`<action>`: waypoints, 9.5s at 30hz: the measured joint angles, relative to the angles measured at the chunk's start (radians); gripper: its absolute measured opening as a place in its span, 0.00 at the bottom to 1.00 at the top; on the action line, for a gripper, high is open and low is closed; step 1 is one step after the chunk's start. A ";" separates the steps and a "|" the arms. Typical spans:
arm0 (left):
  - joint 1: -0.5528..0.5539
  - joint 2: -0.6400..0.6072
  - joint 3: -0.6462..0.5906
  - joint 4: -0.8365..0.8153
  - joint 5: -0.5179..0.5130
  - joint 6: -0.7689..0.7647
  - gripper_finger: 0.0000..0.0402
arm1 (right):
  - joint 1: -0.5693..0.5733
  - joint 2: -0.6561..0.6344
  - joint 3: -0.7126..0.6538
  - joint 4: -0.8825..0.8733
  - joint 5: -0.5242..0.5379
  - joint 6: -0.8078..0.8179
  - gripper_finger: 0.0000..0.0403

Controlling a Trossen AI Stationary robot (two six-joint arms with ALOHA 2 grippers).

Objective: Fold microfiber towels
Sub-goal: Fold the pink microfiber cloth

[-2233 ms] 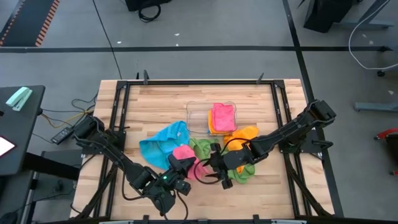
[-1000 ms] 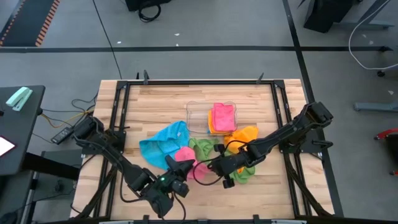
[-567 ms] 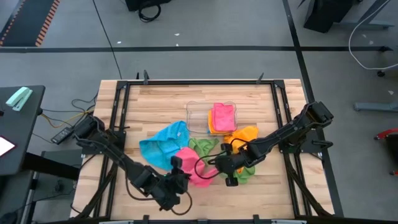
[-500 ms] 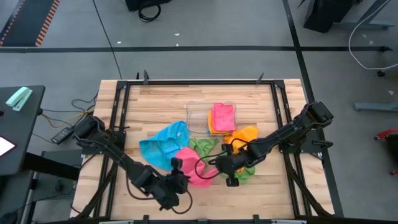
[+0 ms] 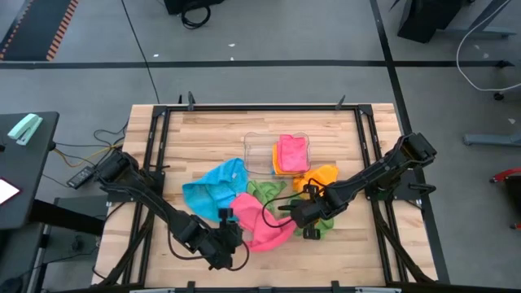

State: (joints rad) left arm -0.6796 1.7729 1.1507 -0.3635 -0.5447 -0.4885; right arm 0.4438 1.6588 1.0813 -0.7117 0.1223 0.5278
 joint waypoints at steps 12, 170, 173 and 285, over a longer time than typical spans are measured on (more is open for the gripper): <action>-0.010 0.000 -0.128 0.189 0.083 0.087 0.54 | 0.000 0.000 0.000 0.045 0.002 -0.012 0.02; -0.131 -0.106 0.706 -0.685 0.047 -0.173 0.08 | 0.110 -0.020 0.770 -0.456 -0.175 0.000 0.02; -0.123 -0.059 0.707 -0.688 0.003 -0.114 0.17 | 0.110 -0.020 0.770 -0.456 -0.119 0.000 0.02; 0.082 0.243 0.729 -0.809 -1.027 0.272 0.41 | -0.200 -0.076 0.975 0.192 0.239 -0.082 0.02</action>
State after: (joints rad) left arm -0.5974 2.0163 1.8793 -1.1721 -1.5717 -0.2161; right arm 0.2443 1.5831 2.0563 -0.5197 0.3611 0.4453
